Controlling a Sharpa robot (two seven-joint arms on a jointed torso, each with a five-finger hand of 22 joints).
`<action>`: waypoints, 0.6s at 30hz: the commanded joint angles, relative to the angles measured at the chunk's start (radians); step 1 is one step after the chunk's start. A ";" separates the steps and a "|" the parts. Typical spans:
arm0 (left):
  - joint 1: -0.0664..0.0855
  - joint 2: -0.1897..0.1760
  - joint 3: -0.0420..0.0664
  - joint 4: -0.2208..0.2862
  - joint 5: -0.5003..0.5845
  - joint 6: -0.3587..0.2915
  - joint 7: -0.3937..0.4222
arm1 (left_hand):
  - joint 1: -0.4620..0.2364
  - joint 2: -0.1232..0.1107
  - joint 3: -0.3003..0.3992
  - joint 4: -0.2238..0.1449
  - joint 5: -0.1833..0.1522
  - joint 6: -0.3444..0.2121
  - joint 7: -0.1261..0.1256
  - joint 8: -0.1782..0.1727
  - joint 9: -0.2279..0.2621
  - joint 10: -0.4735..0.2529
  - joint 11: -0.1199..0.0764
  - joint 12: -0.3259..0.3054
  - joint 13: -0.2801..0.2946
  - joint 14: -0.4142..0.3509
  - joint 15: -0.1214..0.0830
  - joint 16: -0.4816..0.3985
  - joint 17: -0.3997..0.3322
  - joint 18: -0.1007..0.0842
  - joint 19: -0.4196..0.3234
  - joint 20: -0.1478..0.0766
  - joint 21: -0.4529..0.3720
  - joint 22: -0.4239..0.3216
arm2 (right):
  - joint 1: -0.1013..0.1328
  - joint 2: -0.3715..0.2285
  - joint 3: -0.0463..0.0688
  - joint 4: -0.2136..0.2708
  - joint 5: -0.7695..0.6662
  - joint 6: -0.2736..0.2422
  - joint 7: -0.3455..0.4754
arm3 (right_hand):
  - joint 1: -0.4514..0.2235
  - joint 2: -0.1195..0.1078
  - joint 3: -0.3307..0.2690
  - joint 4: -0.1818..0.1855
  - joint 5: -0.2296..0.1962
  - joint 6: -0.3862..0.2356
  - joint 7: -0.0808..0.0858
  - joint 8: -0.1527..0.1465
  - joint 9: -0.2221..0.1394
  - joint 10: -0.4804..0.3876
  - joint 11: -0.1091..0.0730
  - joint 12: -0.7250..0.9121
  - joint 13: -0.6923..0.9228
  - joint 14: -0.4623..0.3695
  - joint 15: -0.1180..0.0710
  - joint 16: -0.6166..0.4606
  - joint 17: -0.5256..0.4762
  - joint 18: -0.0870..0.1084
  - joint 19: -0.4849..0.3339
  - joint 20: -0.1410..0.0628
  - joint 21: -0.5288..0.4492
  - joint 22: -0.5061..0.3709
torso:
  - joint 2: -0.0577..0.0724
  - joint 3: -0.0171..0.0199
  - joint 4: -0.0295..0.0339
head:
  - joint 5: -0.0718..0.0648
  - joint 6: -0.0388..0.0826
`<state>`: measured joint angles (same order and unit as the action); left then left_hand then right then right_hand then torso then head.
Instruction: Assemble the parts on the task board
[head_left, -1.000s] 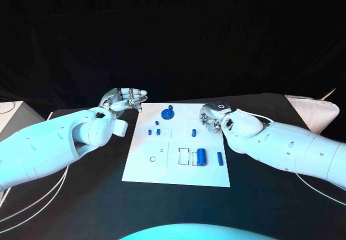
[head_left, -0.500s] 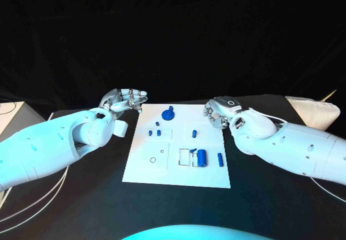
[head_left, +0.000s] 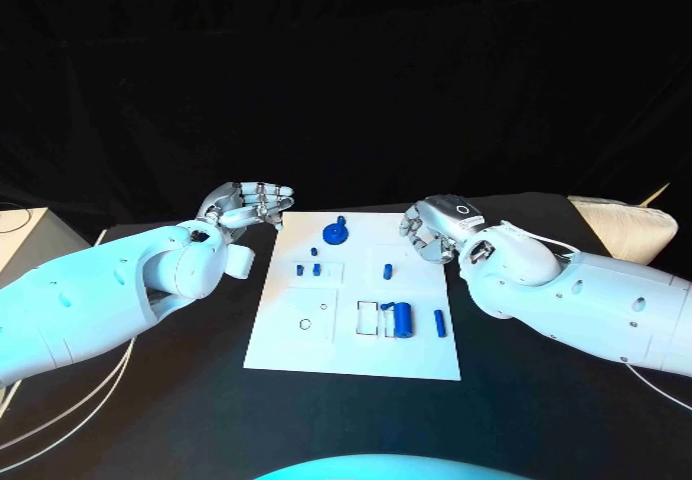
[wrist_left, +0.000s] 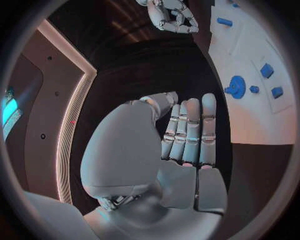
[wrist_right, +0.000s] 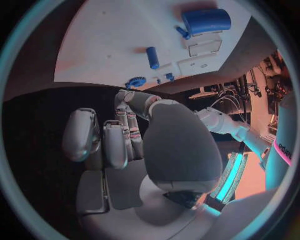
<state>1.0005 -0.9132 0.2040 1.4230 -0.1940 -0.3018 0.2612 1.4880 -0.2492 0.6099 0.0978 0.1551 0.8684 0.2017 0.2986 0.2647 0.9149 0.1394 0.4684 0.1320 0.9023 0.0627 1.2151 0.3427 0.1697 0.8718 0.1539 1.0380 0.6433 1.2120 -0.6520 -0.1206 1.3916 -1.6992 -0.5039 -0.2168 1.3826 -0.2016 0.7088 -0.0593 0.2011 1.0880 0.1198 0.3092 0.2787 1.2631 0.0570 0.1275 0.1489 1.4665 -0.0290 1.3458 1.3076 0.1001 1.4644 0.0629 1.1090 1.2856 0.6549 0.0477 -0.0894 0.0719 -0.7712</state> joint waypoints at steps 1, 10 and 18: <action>-0.001 -0.001 0.001 0.002 0.001 -0.002 0.005 | 0.002 0.006 0.001 -0.006 0.001 -0.006 0.002 0.006 0.000 -0.007 0.002 0.004 -0.002 0.002 0.003 -0.003 -0.001 0.016 -0.001 0.001 -0.006 -0.001 | 0.000 -0.005 0.000 0.015 0.010 0.023 0.012 | -0.012 -0.001 -0.007 -0.003 -0.002 0.004 0.003 0.000 0.001 0.010 -0.006 0.000 0.002 0.059 -0.006 -0.004 0.009 -0.016 0.033 -0.008 -0.006 -0.002 | 0.002 -0.0003 -0.0003 | 0.003 0.001; -0.003 -0.002 0.001 0.003 0.001 0.001 0.004 | 0.003 0.007 0.001 -0.007 0.001 -0.006 0.003 0.008 0.000 -0.008 0.002 0.005 -0.002 0.002 0.003 -0.004 -0.002 0.016 -0.001 0.001 -0.006 -0.001 | -0.003 -0.034 -0.002 0.080 0.054 0.094 0.034 | -0.049 -0.018 -0.045 0.009 0.019 -0.044 0.014 -0.040 -0.005 0.019 -0.001 -0.012 0.012 0.058 0.000 0.001 0.003 -0.016 0.028 -0.002 -0.003 0.005 | 0.002 0.0004 0.0018 | 0.009 -0.005; -0.006 -0.005 0.001 0.006 0.001 0.001 0.004 | 0.003 0.007 0.001 -0.007 0.001 -0.006 0.003 0.008 0.000 -0.008 0.002 0.005 -0.002 0.002 0.003 -0.004 -0.002 0.016 -0.001 0.001 -0.006 -0.001 | -0.007 -0.053 -0.006 0.126 0.081 0.175 0.059 | -0.060 -0.029 -0.081 0.015 -0.007 -0.057 0.008 -0.059 -0.006 0.063 -0.012 0.004 0.032 0.056 -0.007 0.002 -0.004 -0.015 0.027 -0.003 -0.002 0.009 | 0.001 0.0008 0.0005 | 0.014 -0.011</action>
<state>0.9956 -0.9190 0.2040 1.4252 -0.1937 -0.3026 0.2603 1.4880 -0.2492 0.6100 0.0979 0.1550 0.8684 0.2017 0.3025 0.2647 0.9150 0.1394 0.4683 0.1310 0.9023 0.0627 1.2151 0.3417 0.1697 0.8719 0.1539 1.0380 0.6434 1.2065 -0.7042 -0.1261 1.5108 -1.6410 -0.4030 -0.1887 1.3313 -0.2319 0.6328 -0.0437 0.1969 1.0358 0.1287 0.2547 0.2736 1.3069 0.0550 0.1272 0.1809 1.4665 -0.0290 1.3458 1.3040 0.1001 1.4644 0.0629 1.1090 1.2936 0.6569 0.0483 -0.0881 0.0851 -0.7807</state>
